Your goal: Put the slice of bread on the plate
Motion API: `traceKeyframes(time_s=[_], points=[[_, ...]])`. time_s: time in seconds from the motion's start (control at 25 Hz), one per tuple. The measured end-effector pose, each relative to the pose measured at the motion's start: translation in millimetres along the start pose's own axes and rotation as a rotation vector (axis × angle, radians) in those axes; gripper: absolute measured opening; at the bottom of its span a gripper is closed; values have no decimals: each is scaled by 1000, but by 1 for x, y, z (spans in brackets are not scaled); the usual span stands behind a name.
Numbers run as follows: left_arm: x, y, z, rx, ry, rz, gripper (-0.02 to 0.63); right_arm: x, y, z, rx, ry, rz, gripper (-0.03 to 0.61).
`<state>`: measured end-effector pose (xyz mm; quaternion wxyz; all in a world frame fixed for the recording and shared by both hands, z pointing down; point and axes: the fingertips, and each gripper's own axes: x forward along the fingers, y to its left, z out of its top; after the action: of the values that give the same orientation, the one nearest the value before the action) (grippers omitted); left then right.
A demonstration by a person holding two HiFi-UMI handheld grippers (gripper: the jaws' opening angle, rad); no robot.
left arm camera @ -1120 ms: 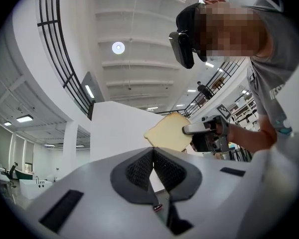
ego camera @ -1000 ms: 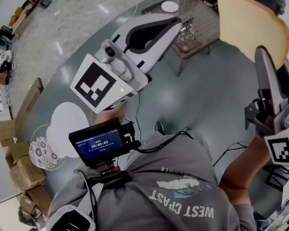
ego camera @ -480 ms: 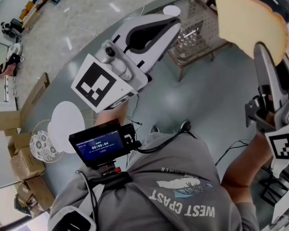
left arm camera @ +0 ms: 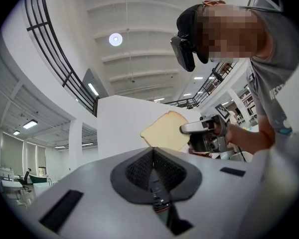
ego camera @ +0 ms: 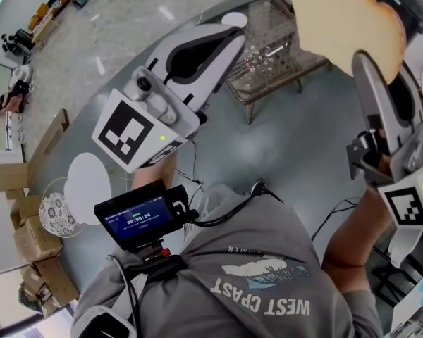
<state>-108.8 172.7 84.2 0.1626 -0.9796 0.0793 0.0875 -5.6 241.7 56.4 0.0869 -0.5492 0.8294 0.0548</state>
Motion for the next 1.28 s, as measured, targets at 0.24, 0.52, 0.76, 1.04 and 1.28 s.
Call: traceKeyframes(time_s=[0.24,0.52,0.76,1.04,1.28], points=[[17,16,-14,-7,29,19,8,13,-31,-6,24,6,6,97],[42,69,-44,-23,6,9,8,55,-67,-23,11,27,-19,97],[40,106,-28,-19,-29,-13,8,88,-64,-4,-16,26,-45,97],[8,121,-51,-25,-50,-30,8,108,-45,-32,-28,31,-73,97],[2,115,-54,-33,-71,-48,8,103,-35,-39,-36,33,-95,97]])
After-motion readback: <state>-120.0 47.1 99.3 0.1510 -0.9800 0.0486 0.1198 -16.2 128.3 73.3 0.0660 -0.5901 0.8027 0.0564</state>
